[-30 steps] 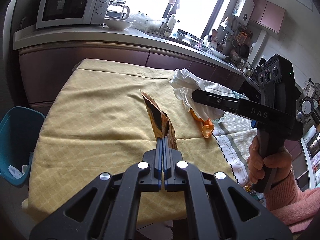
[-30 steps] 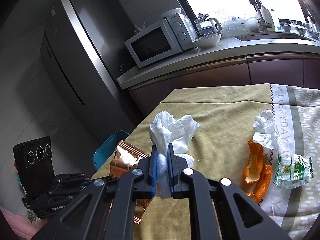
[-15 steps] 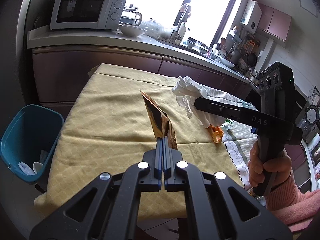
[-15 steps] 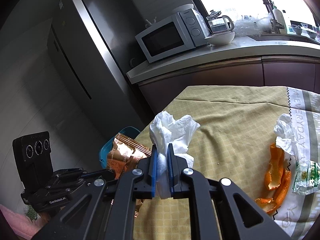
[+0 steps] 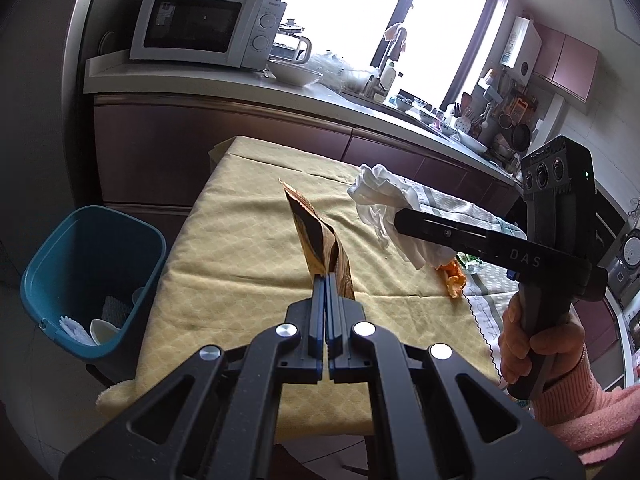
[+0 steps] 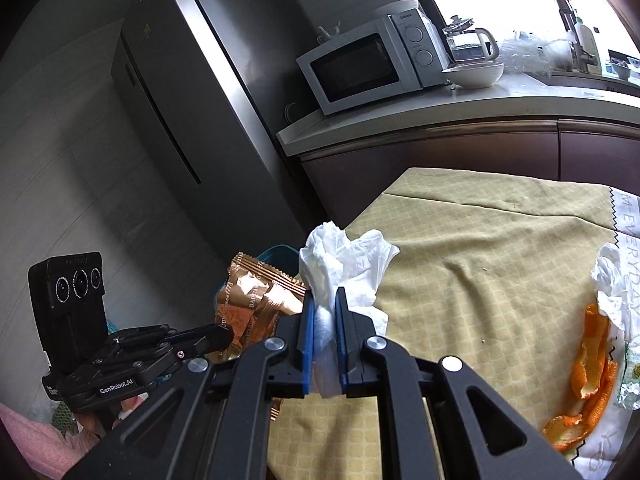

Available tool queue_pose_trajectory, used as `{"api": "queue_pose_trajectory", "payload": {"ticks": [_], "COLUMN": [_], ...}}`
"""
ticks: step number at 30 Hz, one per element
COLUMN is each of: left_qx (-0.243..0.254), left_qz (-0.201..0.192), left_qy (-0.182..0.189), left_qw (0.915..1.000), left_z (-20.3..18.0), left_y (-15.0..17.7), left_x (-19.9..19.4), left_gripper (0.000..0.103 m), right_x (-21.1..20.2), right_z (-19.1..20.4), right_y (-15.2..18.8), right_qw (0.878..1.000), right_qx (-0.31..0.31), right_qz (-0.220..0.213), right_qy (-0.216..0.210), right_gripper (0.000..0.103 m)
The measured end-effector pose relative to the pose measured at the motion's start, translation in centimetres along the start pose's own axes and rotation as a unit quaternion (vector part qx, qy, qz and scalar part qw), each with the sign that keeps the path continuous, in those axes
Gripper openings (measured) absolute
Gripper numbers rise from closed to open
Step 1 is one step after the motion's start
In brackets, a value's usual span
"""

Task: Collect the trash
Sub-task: 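Carry the gold wrapper and white tissue over to the teal bin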

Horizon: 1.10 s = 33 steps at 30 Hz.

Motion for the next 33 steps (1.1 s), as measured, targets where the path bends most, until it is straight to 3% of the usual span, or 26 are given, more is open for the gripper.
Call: {"api": "queue_pose_trajectory", "payload": {"ticks": [33], "left_qx": [-0.040], "left_qz": [-0.032], "left_qy": [-0.076], "left_qw": [0.9958], "left_z": [6.9], "left_y": [-1.7], "left_x": [-2.3], "left_gripper": [0.001], "right_x": [7.7], "right_z": [3.7], "right_y": [-2.3], "right_qw": [0.996], "right_qx": [-0.038], "right_qz": [0.054], "right_qy": [-0.066], "right_gripper": [0.009]}}
Point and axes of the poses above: each gripper's, at about its wrist camera, not at the fingertips, and x roughly the way its jaws point, z to its left, y to its underside, the point moved 4 cm from there along x, roughly the way its jaws point, and after that the axes turned 11 degrees about -y, right-handed, at the moved point
